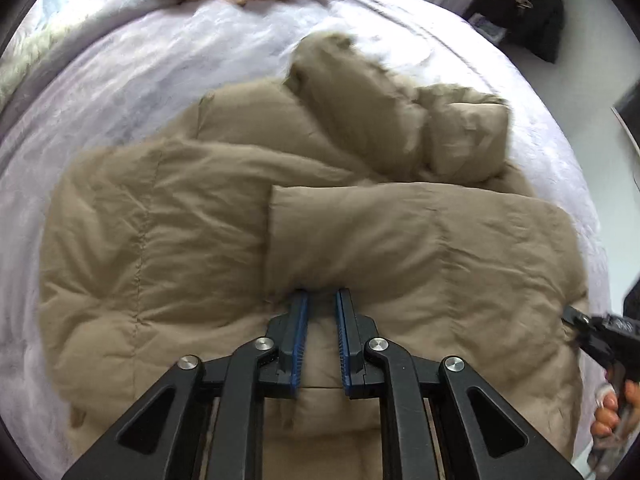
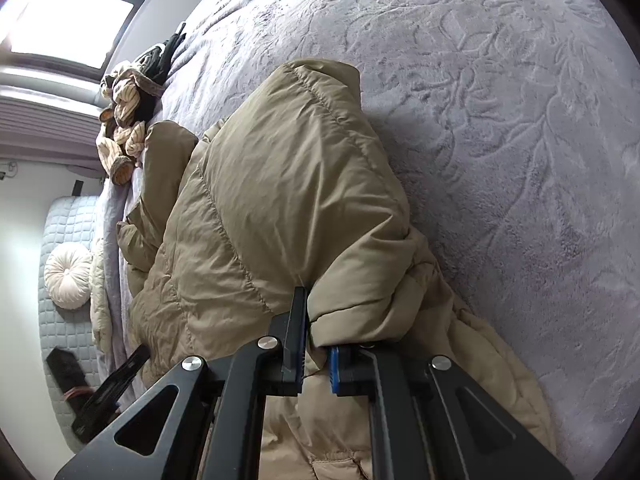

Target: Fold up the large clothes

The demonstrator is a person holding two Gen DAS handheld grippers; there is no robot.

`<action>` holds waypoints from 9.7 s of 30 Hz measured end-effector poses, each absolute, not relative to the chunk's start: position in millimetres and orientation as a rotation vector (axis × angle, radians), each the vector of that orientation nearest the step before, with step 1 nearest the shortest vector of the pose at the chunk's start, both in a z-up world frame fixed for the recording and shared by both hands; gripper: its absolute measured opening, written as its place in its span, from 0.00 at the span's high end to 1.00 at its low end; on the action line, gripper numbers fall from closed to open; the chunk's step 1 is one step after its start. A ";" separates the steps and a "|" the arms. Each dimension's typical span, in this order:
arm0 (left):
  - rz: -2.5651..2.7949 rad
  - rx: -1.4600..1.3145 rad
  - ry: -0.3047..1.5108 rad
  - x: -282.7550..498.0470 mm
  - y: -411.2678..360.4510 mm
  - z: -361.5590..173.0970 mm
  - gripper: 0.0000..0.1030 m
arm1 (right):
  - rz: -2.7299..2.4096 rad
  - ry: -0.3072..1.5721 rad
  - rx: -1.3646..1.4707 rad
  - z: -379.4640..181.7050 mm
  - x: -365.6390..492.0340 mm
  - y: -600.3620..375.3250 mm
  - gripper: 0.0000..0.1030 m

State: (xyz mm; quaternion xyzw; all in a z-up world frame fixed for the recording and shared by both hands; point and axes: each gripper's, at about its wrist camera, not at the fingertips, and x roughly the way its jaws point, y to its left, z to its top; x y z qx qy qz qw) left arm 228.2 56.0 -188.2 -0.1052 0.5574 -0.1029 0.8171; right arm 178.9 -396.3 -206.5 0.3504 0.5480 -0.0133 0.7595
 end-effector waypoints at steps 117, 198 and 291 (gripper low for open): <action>0.062 -0.015 1.314 23.4 18.0 -90.9 0.02 | 0.060 1.278 0.361 -86.9 49.0 -351.3 0.00; -0.250 -0.664 1.221 -52.6 187.5 -101.9 0.87 | -0.056 1.107 1.320 -174.1 -96.8 -376.8 0.92; 0.083 -0.145 1.133 313.8 166.4 -203.1 0.77 | -0.180 1.193 0.238 -187.4 310.8 -376.8 0.89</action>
